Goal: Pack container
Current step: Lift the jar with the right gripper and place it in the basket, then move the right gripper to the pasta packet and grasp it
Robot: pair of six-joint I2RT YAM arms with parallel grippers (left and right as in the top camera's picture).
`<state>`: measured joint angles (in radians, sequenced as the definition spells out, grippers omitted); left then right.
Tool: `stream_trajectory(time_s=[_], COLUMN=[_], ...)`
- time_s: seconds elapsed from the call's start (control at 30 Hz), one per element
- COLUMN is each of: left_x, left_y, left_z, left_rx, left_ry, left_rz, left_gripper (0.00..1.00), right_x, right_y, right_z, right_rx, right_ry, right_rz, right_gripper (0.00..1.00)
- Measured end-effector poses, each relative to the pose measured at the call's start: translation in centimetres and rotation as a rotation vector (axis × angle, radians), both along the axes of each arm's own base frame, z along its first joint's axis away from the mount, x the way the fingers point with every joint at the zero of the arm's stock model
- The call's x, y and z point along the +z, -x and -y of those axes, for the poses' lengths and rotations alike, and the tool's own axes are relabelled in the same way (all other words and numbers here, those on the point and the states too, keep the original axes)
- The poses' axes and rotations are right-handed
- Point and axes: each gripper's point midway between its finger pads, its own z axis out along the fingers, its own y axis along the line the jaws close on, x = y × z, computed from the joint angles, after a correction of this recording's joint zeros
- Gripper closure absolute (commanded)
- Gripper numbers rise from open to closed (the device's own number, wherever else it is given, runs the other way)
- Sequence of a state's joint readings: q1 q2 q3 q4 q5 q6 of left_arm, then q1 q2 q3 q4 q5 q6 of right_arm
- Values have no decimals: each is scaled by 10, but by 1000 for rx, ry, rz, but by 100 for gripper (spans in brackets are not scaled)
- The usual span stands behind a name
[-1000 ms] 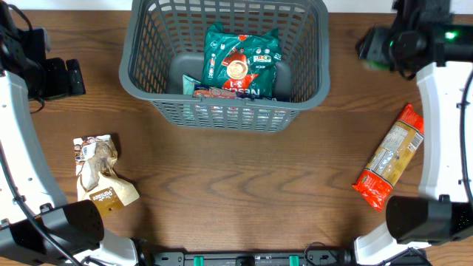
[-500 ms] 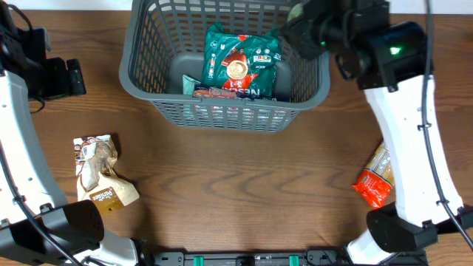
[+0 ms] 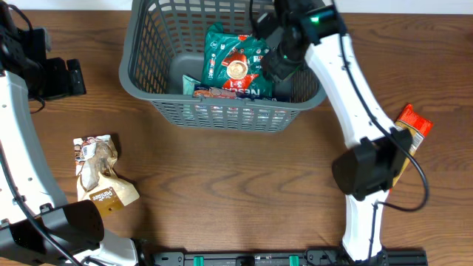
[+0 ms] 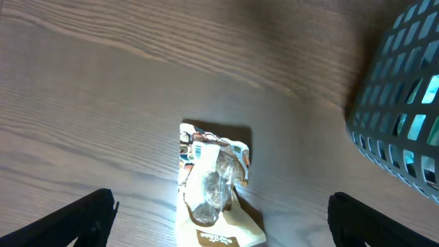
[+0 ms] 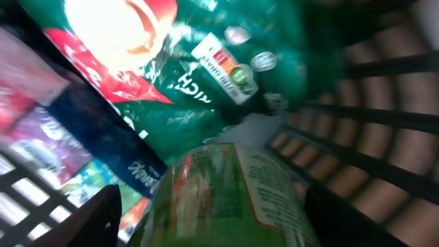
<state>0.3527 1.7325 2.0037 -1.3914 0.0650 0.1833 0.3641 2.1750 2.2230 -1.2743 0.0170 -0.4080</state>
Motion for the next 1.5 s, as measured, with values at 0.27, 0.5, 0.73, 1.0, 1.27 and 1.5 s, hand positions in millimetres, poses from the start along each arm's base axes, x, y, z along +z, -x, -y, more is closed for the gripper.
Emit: stream_trajectory(time_s=[0.27, 0.5, 0.73, 1.0, 1.27, 1.5], left_x=[0, 0, 0, 0, 0, 0], left_y=[0, 0, 0, 0, -1, -2], left_z=[0, 0, 1, 1, 1, 2], left_rx=[0, -1, -1, -1, -2, -5], left_ry=[0, 3, 3, 3, 5, 11], left_rz=[0, 1, 1, 1, 4, 9], left_gripper=[2, 2, 2, 1, 1, 2], right_x=[-20, -20, 45, 256, 234, 170], right_y=[-1, 1, -16, 17, 106, 116], right_z=[-1, -1, -8, 85, 269, 316], right_rx=[-1, 10, -4, -413, -1303, -1531], right_ry=[14, 13, -58, -313, -317, -315], right_rz=[-44, -52, 114, 554, 418, 197], right_gripper=[1, 1, 1, 1, 1, 1])
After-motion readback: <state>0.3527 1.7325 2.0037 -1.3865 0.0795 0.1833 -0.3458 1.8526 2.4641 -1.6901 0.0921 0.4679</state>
